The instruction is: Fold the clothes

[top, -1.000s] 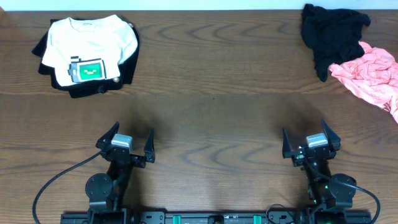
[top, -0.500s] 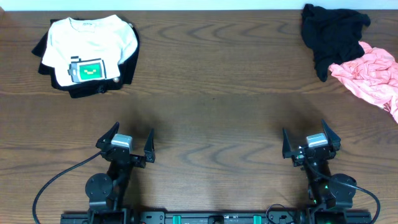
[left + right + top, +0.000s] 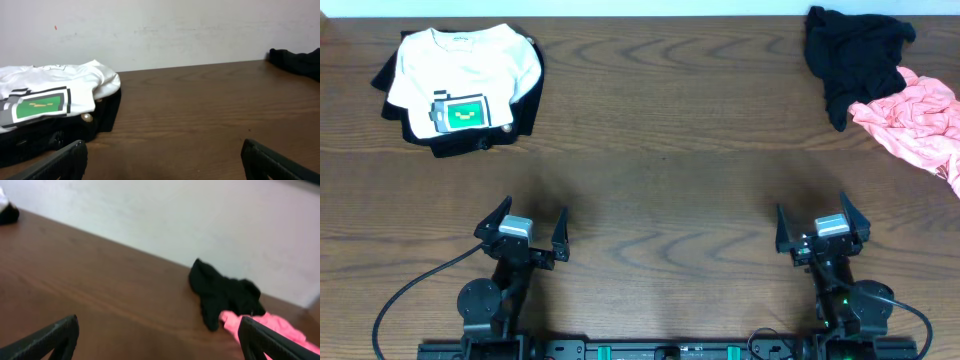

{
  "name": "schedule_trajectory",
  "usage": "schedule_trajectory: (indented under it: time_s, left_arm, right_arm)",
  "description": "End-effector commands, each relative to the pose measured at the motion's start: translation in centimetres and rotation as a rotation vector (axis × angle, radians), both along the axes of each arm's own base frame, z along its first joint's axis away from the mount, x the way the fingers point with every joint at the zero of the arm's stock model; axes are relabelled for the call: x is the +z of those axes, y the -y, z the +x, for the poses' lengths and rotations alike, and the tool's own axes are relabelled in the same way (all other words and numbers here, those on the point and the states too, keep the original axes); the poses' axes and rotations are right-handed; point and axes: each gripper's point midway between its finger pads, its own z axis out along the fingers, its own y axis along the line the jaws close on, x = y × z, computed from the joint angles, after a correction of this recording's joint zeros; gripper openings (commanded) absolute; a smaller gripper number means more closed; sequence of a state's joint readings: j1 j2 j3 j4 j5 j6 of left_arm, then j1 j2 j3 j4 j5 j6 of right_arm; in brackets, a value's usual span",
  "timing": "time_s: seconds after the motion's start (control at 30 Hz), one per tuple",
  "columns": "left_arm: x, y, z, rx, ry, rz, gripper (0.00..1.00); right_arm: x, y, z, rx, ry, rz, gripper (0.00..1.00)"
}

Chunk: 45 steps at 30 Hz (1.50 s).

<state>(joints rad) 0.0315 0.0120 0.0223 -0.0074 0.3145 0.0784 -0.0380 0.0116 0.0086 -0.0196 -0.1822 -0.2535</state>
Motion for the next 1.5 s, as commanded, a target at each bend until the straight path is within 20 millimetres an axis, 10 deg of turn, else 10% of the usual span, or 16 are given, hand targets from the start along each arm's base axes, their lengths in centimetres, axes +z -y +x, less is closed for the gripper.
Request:
schedule_trajectory:
  time_s: [0.0,0.53,0.83,1.1,1.47]
  left_arm:
    - [-1.2,0.9,-0.2,-0.05,-0.033,-0.014,0.98]
    - [6.2,2.5,0.9,-0.144,-0.081,-0.094,0.98]
    - [11.8,3.6,7.6,-0.205,-0.431,-0.149,0.98]
    - [12.4,5.7,13.2,-0.335,-0.709,-0.252,0.98]
    - [6.4,10.6,16.6,-0.489,-0.834,-0.285,0.98]
  right_arm:
    - [1.4,-1.3,-0.3,0.082,0.058,0.003,0.99]
    - [12.6,-3.7,-0.6,0.23,0.201,0.034,0.99]
    - [19.2,-4.5,8.2,0.299,-0.076,0.064,0.99]
    - [17.6,-6.3,16.4,0.424,-0.45,0.204,0.99]
    - [9.3,-3.1,20.4,0.214,-0.676,0.216,0.99]
